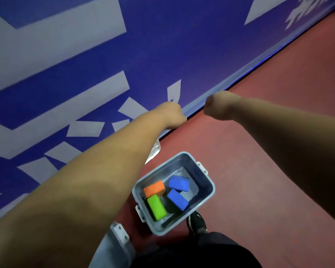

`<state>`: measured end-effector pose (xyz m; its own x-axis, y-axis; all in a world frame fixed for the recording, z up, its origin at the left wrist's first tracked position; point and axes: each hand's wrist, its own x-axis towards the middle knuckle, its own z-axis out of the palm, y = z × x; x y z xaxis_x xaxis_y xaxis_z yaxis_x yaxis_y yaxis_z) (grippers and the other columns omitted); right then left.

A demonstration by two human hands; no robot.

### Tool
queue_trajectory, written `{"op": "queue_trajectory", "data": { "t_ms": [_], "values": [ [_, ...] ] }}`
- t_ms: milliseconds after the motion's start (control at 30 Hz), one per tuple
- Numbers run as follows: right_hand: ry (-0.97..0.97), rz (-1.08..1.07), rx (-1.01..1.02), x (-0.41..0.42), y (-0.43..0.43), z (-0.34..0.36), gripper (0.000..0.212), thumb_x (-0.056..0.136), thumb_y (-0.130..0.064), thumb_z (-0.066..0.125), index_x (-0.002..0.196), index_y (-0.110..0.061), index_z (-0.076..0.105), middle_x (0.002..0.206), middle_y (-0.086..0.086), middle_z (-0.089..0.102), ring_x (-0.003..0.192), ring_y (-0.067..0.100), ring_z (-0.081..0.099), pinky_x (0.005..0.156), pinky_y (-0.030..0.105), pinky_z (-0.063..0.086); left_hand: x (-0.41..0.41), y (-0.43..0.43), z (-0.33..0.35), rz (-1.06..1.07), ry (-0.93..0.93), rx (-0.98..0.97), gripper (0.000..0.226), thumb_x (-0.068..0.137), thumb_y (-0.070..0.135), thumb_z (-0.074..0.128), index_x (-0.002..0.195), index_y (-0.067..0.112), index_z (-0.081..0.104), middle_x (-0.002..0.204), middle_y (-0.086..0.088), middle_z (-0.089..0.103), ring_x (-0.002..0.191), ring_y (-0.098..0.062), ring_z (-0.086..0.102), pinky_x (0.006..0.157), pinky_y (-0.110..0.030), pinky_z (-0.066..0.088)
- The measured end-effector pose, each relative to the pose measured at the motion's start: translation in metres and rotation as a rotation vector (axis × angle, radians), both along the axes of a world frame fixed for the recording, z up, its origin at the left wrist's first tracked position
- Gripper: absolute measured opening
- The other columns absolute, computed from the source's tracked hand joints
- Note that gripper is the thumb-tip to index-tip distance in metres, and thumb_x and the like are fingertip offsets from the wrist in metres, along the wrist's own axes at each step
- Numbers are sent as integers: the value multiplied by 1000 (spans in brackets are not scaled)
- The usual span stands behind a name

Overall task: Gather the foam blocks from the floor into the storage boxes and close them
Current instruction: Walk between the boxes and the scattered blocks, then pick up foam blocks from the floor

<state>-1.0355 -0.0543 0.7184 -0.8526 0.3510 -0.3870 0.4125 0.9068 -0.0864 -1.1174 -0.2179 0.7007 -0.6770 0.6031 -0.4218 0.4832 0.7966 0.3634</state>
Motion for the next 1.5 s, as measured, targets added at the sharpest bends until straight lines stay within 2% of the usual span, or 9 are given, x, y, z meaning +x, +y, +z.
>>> {"op": "queue_trajectory", "data": {
  "t_ms": [167, 333, 500, 667, 1000, 1167, 1233, 1333, 1500],
  "values": [
    [58, -184, -83, 58, -34, 18, 25, 93, -24, 54, 95, -11, 76, 88, 6, 75, 88, 27, 68, 68, 29, 48, 29, -22, 18, -103, 45, 13, 28, 92, 24, 54, 98, 4, 73, 95, -13, 73, 83, -30, 68, 76, -36, 57],
    [135, -465, -232, 133, -83, 9, 26, 90, -23, 55, 91, -16, 80, 85, 0, 80, 79, 18, 76, 87, 36, 60, 82, -39, 9, -276, -6, 13, 30, 91, 25, 57, 105, 4, 73, 107, -18, 74, 99, -36, 72, 87, -40, 62],
    [119, -743, -311, 253, -110, -14, 21, 94, -21, 57, 95, -16, 77, 87, -1, 79, 76, 18, 77, 68, 29, 58, 172, -19, -10, -525, -48, -30, 32, 93, 25, 59, 110, 2, 73, 111, -22, 74, 104, -39, 71, 86, -38, 57],
    [51, -1071, -284, 411, -117, -27, 24, 92, -24, 54, 93, -17, 77, 83, 0, 79, 76, 20, 77, 80, 39, 63, 304, 10, -22, -826, -101, -74, 34, 96, 23, 55, 115, 0, 71, 117, -22, 72, 108, -38, 69, 89, -36, 54],
    [19, -1496, -278, 699, -208, -62, 27, 88, -23, 52, 87, -15, 78, 75, -2, 78, 69, 18, 76, 82, 36, 62, 584, -1, -54, -1297, -120, -188, 26, 93, 21, 51, 103, 8, 71, 102, -12, 73, 97, -32, 71, 86, -37, 60],
    [13, -1684, -325, 846, -304, -92, 28, 90, -23, 54, 85, -11, 78, 68, -1, 75, 67, 20, 74, 65, 23, 54, 741, -51, -74, -1507, -94, -249, 30, 95, 24, 52, 110, 7, 72, 111, -13, 73, 102, -33, 70, 93, -41, 58],
    [5, -1744, -344, 904, -348, -99, 27, 93, -21, 54, 89, -9, 78, 75, 3, 76, 76, 26, 72, 56, 23, 45, 807, -80, -78, -1598, -61, -257, 30, 93, 25, 53, 106, 8, 73, 110, -13, 74, 101, -33, 69, 92, -39, 58],
    [-34, -1813, -365, 990, -419, -104, 30, 98, -22, 52, 102, -6, 77, 103, 15, 77, 100, 33, 71, 76, 30, 53, 904, -133, -78, -1741, -10, -260, 32, 96, 24, 53, 116, 8, 72, 117, -15, 72, 112, -35, 65, 93, -36, 54],
    [-41, -2009, -388, 1123, -530, -97, 33, 102, -22, 48, 113, -4, 74, 109, 17, 76, 97, 30, 71, 67, 30, 49, 1051, -213, -79, -1913, 3, -296, 32, 102, 20, 50, 124, 5, 69, 126, -18, 70, 117, -35, 63, 92, -33, 47]
  ]
}}
